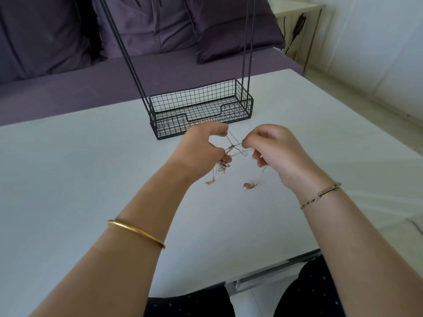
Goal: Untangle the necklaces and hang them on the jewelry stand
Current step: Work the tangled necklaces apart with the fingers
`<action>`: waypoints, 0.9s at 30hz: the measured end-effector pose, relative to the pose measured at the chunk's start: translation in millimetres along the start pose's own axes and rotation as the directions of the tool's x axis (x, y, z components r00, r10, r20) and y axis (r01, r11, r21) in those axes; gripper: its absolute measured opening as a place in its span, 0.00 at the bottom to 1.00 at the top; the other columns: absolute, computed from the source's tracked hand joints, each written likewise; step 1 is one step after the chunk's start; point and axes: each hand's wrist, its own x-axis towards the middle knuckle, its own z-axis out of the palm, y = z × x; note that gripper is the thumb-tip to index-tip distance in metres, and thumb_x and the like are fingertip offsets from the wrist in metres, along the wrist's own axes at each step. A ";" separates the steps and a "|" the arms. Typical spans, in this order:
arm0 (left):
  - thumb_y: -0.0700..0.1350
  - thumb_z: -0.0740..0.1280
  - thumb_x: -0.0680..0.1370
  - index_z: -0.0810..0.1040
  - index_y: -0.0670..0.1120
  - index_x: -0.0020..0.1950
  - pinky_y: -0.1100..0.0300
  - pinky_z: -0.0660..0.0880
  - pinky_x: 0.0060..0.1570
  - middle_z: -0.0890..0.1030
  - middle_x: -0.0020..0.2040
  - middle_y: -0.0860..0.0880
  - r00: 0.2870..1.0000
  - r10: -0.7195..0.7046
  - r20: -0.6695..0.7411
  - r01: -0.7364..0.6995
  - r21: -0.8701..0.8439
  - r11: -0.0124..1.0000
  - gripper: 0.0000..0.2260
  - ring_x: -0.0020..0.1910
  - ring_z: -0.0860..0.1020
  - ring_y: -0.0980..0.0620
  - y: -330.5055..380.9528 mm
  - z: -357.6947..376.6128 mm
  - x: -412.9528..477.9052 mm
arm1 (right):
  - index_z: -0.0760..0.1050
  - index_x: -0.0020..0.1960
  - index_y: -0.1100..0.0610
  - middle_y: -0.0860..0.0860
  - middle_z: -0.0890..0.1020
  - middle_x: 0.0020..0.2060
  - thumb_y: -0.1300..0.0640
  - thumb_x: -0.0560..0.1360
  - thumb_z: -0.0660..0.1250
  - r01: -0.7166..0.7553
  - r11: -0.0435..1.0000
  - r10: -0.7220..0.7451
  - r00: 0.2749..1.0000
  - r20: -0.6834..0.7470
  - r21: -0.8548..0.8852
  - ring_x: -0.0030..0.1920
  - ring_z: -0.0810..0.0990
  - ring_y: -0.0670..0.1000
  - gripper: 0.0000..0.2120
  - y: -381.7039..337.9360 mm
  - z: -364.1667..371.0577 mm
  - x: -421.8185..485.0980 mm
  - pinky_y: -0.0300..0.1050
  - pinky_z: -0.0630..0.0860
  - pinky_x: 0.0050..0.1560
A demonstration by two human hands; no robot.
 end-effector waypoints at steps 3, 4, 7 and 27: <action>0.33 0.65 0.75 0.72 0.51 0.68 0.70 0.72 0.31 0.76 0.61 0.58 1.000 -0.011 0.008 0.011 -0.009 1.000 0.24 0.41 0.82 0.60 1.1 1.0 0.3 | 0.75 0.39 0.60 0.51 0.82 0.34 0.62 0.71 0.64 -0.052 0.995 0.052 0.999 0.008 0.081 0.34 0.77 0.47 0.03 -0.8 0.0 0.5 0.40 0.70 0.32; 0.33 0.65 0.75 0.71 0.51 0.68 0.68 0.72 0.32 0.77 0.59 0.57 1.000 -0.015 0.006 0.016 -0.008 1.000 0.24 0.41 0.82 0.59 1.4 1.3 0.6 | 0.74 0.38 0.59 0.51 0.83 0.33 0.62 0.71 0.64 -0.077 0.991 0.075 0.997 0.019 0.110 0.34 0.77 0.47 0.03 -1.4 -0.2 0.6 0.40 0.70 0.32; 0.35 0.66 0.74 0.72 0.51 0.65 0.60 0.76 0.40 0.80 0.50 0.53 0.999 -0.031 -0.035 0.032 0.030 0.999 0.22 0.45 0.82 0.51 1.2 1.1 1.4 | 0.72 0.36 0.57 0.49 0.80 0.27 0.62 0.71 0.63 -0.116 0.983 0.109 0.992 0.055 0.144 0.30 0.74 0.48 0.05 -3.0 -1.0 -0.2 0.41 0.68 0.32; 0.37 0.63 0.78 0.77 0.44 0.43 0.62 0.74 0.38 0.80 0.38 0.48 0.976 -0.212 -0.047 0.204 -0.134 0.970 0.06 0.35 0.77 0.54 -4.0 -0.5 3.9 | 0.76 0.38 0.60 0.49 0.74 0.24 0.64 0.72 0.67 -0.024 1.000 0.023 0.991 0.132 0.010 0.19 0.60 0.47 0.05 1.9 1.8 -2.1 0.34 0.56 0.21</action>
